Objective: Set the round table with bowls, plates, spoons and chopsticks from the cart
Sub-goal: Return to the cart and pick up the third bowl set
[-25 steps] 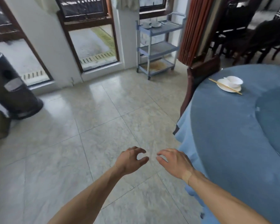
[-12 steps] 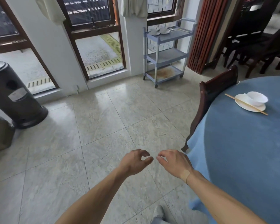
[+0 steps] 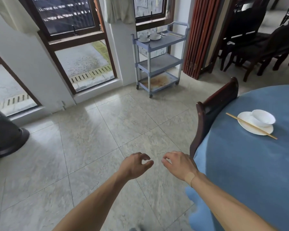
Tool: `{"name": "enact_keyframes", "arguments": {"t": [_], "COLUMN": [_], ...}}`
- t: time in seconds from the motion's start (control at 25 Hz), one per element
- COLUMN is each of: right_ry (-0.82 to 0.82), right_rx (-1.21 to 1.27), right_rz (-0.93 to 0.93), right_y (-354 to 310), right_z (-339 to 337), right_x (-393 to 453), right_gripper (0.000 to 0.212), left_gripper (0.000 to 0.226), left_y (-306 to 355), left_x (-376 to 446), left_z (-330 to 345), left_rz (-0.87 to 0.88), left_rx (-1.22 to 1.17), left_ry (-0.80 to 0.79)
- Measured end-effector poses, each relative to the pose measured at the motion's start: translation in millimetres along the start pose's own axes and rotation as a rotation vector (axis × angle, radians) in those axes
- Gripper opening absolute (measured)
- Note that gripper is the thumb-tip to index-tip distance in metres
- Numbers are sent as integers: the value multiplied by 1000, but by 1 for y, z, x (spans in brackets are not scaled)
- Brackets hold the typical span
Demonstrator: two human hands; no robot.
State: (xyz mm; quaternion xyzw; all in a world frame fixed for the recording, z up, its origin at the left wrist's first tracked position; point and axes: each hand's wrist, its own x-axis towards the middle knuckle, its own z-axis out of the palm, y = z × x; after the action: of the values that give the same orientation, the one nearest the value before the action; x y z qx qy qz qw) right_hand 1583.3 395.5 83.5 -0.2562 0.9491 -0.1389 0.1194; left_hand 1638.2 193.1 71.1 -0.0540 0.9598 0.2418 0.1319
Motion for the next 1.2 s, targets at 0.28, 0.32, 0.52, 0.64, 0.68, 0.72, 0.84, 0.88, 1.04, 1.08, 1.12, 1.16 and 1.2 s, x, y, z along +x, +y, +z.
{"name": "enact_keyframes", "arguments": {"t": [0.28,0.32,0.52,0.64,0.68,0.72,0.84,0.88,1.04,1.08,1.12,1.16,1.2], "right_ry": [19,25,53,41,36,33,31,34,69,75,77,77,82], "right_rx": [-20,-22,-19,-9,-18,-28,-15,-6,-5,-10,-15,-19,-18], "right_rz": [51,58,109,120,122,124,119,115,99,98,97,94,90], "right_y": [13,12,8,13,16,20,38,46,94,107,122,135,148], "right_z": [-13,-17,-39,-50,-52,-55,-65,-68,-95,-104,-115,-124,-135], "right_x": [139,165,262,309,324,341,390,406,485,503,524,542,559], "right_gripper": [37,37,34,34,35,36,36,36,36,36,36,36,36], "left_gripper": [51,51,53,52,52,51,50,49,47,47,46,46,46], "left_y": [-39,-47,-73,-78,-79,-80,-78,-75,-58,-52,-45,-37,-30], "left_x": [135,159,253,300,315,334,389,407,494,515,540,561,583], "left_z": [-46,-57,-106,-127,-132,-137,-151,-154,-174,-179,-186,-193,-200], "left_rz": [59,65,105,121,126,129,131,137,153,150,146,147,149], "left_rx": [60,65,116,115,112,109,102,106,110,108,114,124,130], "left_ry": [-15,-14,-25,-26,-29,-27,-29,-34,-31,-28,-28,-26,-18]}}
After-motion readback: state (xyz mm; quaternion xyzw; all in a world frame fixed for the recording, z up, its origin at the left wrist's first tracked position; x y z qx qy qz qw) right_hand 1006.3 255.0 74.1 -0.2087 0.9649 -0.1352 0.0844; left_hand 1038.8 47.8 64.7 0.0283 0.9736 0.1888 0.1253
